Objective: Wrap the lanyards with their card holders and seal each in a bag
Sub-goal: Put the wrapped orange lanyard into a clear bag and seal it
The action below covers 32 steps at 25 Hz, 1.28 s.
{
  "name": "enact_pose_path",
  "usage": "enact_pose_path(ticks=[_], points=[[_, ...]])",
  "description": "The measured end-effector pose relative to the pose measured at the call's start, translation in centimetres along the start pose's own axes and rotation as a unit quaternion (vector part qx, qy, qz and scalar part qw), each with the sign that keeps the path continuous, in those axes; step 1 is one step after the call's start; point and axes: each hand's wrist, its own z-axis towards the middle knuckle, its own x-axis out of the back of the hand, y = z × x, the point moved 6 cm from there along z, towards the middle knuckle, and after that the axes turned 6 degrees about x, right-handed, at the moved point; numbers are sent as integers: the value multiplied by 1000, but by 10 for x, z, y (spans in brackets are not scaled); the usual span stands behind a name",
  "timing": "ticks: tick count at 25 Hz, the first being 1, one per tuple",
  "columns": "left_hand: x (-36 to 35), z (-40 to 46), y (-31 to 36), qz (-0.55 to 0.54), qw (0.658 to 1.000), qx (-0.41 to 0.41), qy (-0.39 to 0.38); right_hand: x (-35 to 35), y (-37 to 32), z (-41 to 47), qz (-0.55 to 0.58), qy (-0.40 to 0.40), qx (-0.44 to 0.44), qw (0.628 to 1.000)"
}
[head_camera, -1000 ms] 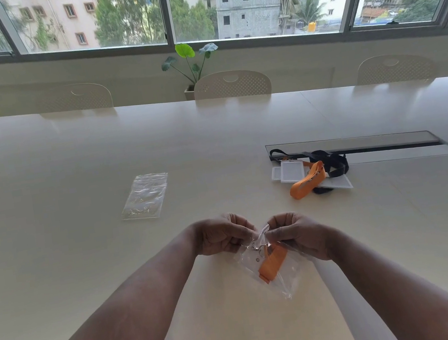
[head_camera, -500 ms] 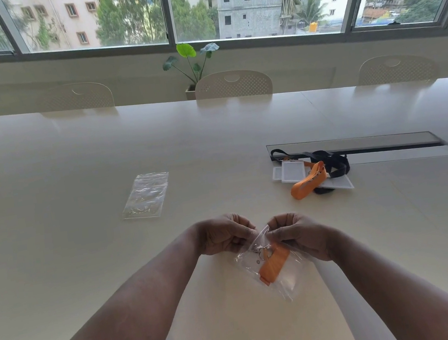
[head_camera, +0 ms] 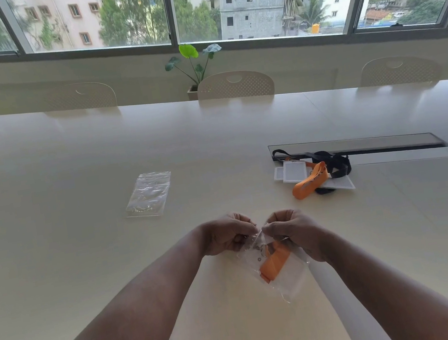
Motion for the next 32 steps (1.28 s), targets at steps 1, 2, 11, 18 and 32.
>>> enact_pose_path(ticks=[1,2,11,18,32], points=[[0,0,0,-5,1000,0,3,0,0,0,-6,2,4,1000],[0,-1,0,-11,1000,-1,7,-1,0,-1,-7,0,7,1000],[1,-3,-2,-13,1000,-14,11,0,0,0,-9,-17,-10,1000],[0,-2,-3,4,1000,-3,6,1,1,0,-22,5,-16,1000],[-5,-9,0,6,1000,-14,17,0,3,4,-13,13,-13,1000]])
